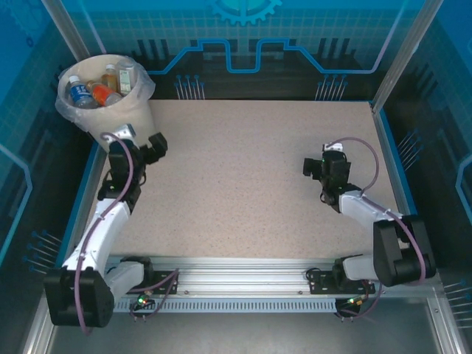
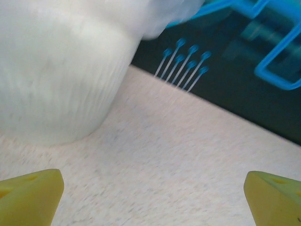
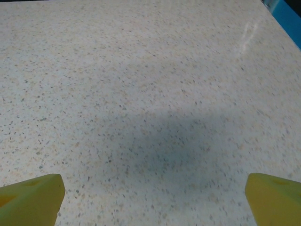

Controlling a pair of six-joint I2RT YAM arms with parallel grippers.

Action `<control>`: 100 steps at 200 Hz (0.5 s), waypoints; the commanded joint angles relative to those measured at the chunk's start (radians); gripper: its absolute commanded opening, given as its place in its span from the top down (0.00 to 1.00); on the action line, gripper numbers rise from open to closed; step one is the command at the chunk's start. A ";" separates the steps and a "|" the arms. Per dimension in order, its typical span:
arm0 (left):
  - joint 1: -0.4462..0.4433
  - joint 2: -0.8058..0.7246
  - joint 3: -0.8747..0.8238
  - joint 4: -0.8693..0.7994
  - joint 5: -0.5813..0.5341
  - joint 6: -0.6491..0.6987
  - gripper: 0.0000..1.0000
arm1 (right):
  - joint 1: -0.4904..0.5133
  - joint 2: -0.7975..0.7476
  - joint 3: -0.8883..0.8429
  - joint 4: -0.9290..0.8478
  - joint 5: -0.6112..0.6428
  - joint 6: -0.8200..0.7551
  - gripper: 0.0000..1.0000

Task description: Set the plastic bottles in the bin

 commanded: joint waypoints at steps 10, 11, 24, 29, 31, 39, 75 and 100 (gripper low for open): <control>-0.006 0.074 -0.124 0.217 -0.114 0.040 0.01 | -0.049 0.044 0.058 0.125 -0.137 -0.124 0.00; -0.006 0.078 -0.125 0.219 -0.116 0.042 0.01 | -0.052 0.047 0.059 0.127 -0.140 -0.125 0.00; -0.006 0.141 -0.136 0.235 -0.138 0.064 0.01 | -0.085 0.070 0.076 0.135 -0.223 -0.127 0.00; -0.006 0.162 -0.140 0.247 -0.145 0.070 0.01 | -0.097 0.078 0.082 0.139 -0.245 -0.131 0.00; -0.006 0.174 -0.143 0.253 -0.146 0.074 0.01 | -0.101 0.081 0.085 0.139 -0.253 -0.132 0.00; -0.006 0.214 -0.153 0.288 -0.150 0.088 0.01 | -0.113 0.093 0.096 0.134 -0.278 -0.137 0.00; -0.004 0.293 -0.114 0.327 -0.061 0.169 0.01 | -0.118 0.106 0.161 -0.047 -0.304 -0.134 0.00; -0.004 0.312 -0.126 0.411 0.014 0.251 0.01 | -0.117 0.091 0.114 -0.031 -0.269 -0.142 0.00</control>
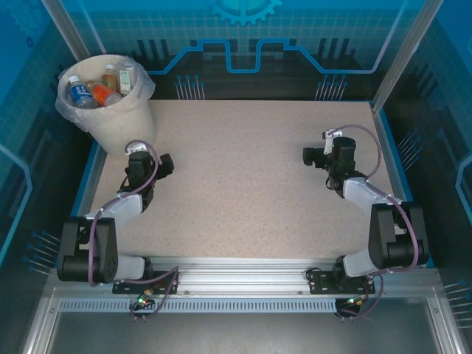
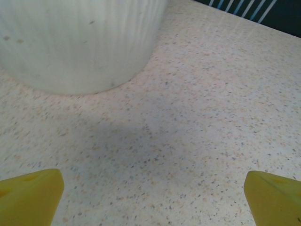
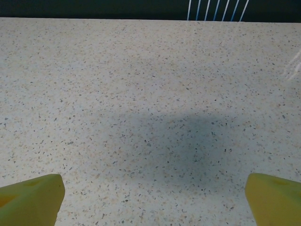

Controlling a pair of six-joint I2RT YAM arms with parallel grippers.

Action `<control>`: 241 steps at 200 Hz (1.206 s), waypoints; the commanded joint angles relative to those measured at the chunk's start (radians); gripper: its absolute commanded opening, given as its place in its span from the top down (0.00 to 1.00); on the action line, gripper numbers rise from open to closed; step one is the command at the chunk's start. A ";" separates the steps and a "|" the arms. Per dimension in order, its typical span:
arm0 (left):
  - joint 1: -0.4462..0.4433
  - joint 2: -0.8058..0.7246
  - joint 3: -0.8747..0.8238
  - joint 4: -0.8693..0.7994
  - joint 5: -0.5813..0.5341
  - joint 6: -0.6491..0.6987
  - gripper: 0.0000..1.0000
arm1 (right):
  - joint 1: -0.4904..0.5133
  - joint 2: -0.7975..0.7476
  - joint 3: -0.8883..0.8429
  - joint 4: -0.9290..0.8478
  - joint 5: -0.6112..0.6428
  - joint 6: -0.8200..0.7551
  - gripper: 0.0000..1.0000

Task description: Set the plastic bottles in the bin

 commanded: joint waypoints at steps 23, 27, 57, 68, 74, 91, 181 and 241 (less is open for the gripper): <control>-0.004 0.015 -0.014 0.227 0.094 0.147 0.01 | -0.022 -0.012 -0.099 0.089 -0.013 -0.022 0.00; -0.005 0.016 -0.016 0.236 0.099 0.148 0.01 | -0.026 -0.008 -0.115 0.118 -0.019 -0.021 0.00; -0.004 0.014 -0.005 0.201 0.168 0.143 0.01 | -0.046 0.014 -0.182 0.244 -0.095 -0.026 0.00; -0.004 -0.012 -0.017 0.179 0.162 0.141 0.01 | -0.038 0.011 -0.210 0.288 -0.124 -0.048 0.00; -0.004 -0.027 -0.031 0.179 0.153 0.141 0.01 | -0.036 0.012 -0.232 0.335 -0.138 -0.060 0.00; -0.004 -0.050 -0.084 0.211 0.131 0.142 0.01 | -0.018 0.032 -0.310 0.484 -0.170 -0.098 0.00; -0.004 0.200 -0.216 0.658 0.200 0.193 0.01 | 0.011 0.047 -0.307 0.488 -0.084 -0.097 0.00; -0.059 0.195 -0.208 0.628 -0.022 0.188 0.01 | 0.011 0.047 -0.306 0.487 -0.084 -0.097 0.00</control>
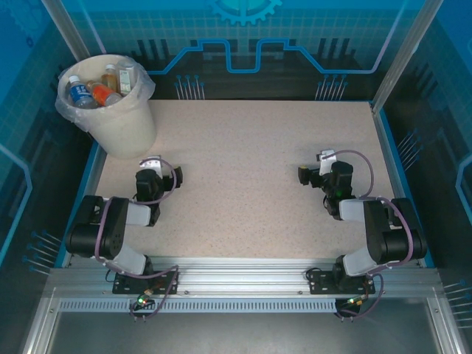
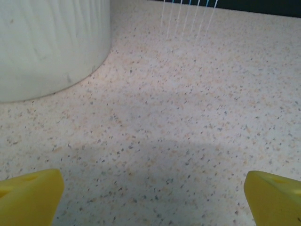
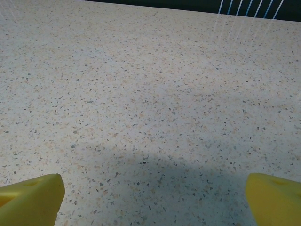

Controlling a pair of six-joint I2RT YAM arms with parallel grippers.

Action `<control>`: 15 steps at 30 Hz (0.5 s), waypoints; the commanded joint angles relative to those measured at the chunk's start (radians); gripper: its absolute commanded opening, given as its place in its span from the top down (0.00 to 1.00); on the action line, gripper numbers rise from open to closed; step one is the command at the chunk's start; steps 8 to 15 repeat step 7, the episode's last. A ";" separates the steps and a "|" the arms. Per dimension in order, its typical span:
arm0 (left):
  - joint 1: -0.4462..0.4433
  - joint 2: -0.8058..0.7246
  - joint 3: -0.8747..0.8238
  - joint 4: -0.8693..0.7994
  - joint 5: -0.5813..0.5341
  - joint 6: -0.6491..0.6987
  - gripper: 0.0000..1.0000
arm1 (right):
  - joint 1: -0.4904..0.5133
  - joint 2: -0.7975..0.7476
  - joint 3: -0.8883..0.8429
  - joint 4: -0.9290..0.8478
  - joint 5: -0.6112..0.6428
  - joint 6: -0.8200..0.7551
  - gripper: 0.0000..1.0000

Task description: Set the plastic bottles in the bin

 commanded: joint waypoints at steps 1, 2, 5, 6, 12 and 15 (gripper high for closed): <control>-0.012 0.005 0.021 0.066 -0.069 0.017 0.01 | 0.008 0.005 0.010 0.029 0.012 -0.010 0.00; -0.012 0.004 0.021 0.066 -0.070 0.016 0.01 | 0.006 0.004 0.011 0.027 0.008 -0.009 0.00; -0.012 0.005 0.022 0.067 -0.069 0.017 0.01 | 0.005 0.004 0.012 0.027 0.006 -0.009 0.00; -0.012 0.005 0.022 0.067 -0.069 0.017 0.01 | 0.006 0.004 0.009 0.029 0.009 -0.011 0.00; -0.011 0.005 0.021 0.066 -0.069 0.017 0.01 | 0.008 0.004 0.009 0.030 0.011 -0.011 0.00; -0.011 0.005 0.021 0.066 -0.069 0.017 0.01 | 0.008 0.004 0.009 0.030 0.011 -0.011 0.00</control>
